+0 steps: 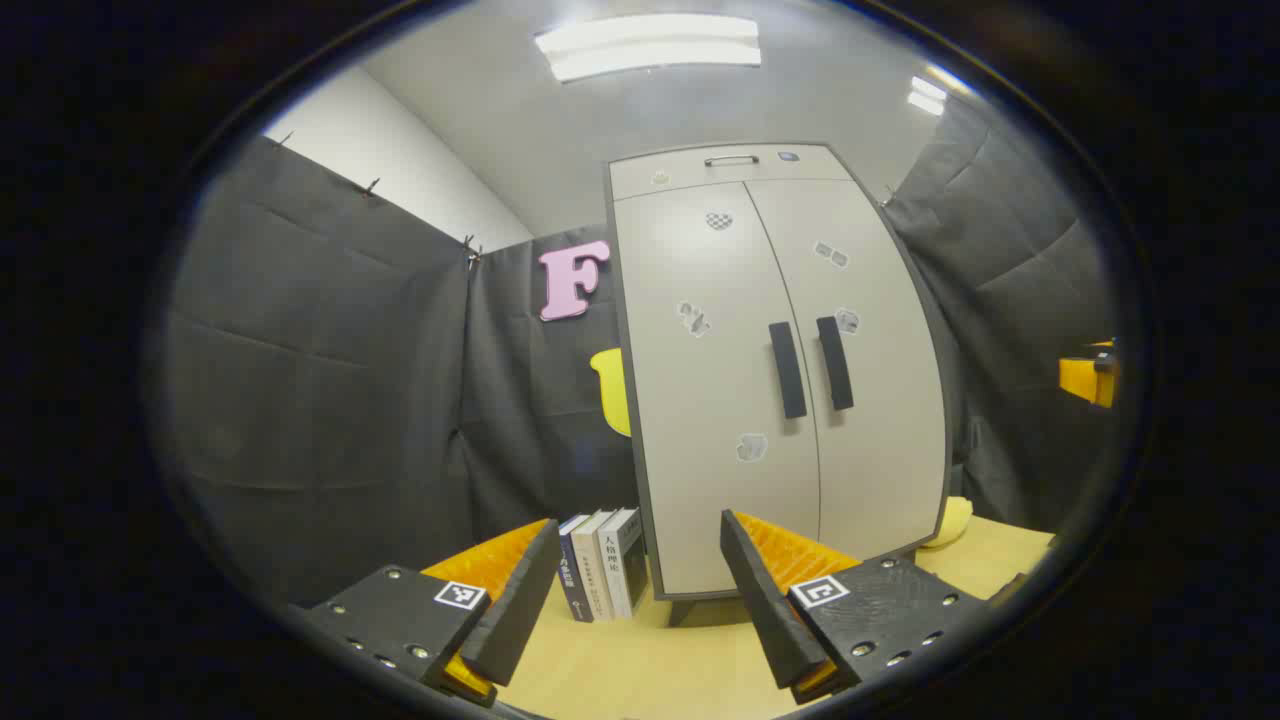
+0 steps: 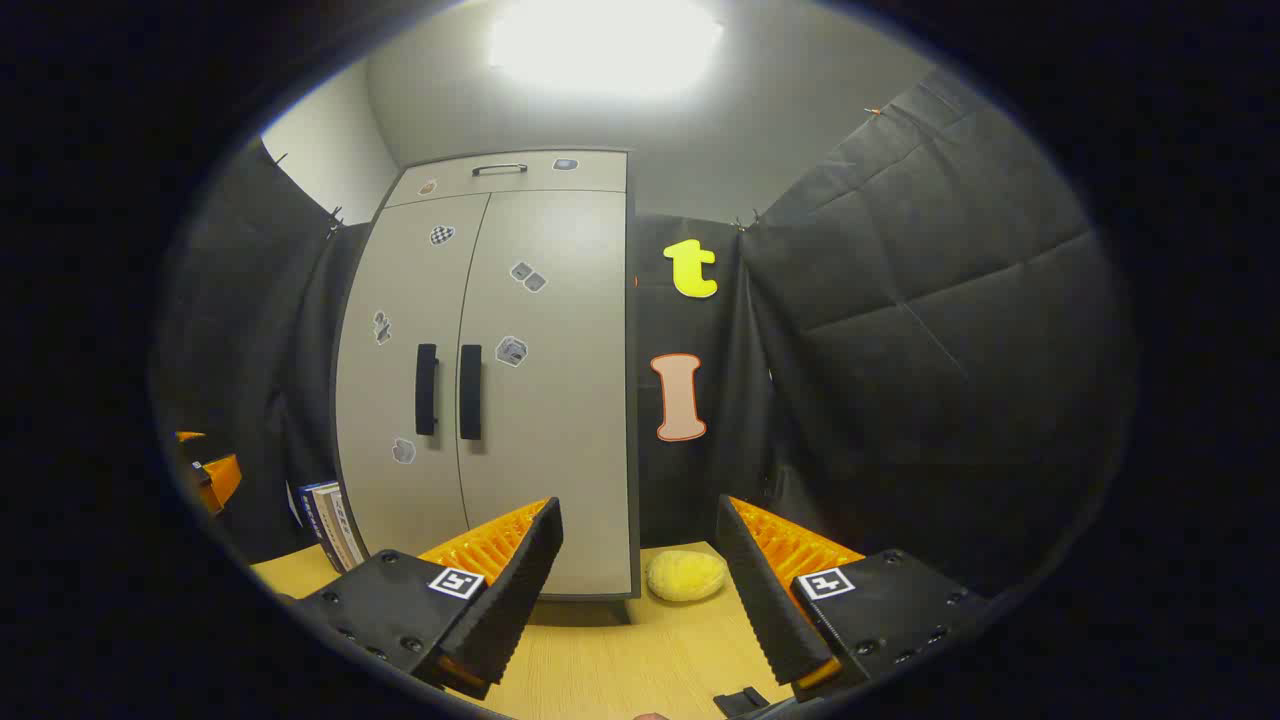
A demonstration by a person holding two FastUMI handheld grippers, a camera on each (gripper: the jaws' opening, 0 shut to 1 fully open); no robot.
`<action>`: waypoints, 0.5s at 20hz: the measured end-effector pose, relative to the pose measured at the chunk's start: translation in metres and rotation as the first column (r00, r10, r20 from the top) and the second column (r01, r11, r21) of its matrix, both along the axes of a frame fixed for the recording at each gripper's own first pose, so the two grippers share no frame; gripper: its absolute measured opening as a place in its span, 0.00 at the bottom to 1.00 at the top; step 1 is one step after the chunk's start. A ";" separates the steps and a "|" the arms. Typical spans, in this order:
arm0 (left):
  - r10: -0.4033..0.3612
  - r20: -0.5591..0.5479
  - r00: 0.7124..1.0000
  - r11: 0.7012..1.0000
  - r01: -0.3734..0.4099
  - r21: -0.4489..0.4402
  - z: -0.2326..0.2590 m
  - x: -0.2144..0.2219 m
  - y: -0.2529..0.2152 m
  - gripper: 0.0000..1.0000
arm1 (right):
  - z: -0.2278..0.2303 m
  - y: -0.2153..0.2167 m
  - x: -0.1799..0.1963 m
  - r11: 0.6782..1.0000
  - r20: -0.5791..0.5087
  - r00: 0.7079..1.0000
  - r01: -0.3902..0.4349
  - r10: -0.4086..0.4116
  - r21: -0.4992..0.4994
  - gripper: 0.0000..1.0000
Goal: Open the right door of the double-door shoe cabinet with the right hand, and open the left door with the left hand.
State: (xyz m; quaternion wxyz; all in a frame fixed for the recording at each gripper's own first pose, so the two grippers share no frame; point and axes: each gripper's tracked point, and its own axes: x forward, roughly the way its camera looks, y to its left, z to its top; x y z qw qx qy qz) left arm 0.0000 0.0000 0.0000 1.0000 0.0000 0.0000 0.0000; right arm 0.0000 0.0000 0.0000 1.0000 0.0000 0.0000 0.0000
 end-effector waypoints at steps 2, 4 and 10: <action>0.002 0.008 1.000 1.000 -0.002 0.003 0.002 0.000 0.000 0.94 | 0.002 -0.001 -0.002 1.000 0.009 1.000 0.003 -0.003 -0.006 0.98; 0.003 0.016 1.000 1.000 -0.003 0.007 0.005 0.000 -0.001 0.93 | 0.004 -0.001 -0.002 1.000 0.015 1.000 0.002 -0.002 -0.008 0.98; 0.015 0.028 0.999 1.000 -0.015 0.007 0.011 -0.004 -0.002 0.93 | 0.008 -0.006 0.000 1.000 0.021 1.000 -0.006 0.006 -0.005 0.98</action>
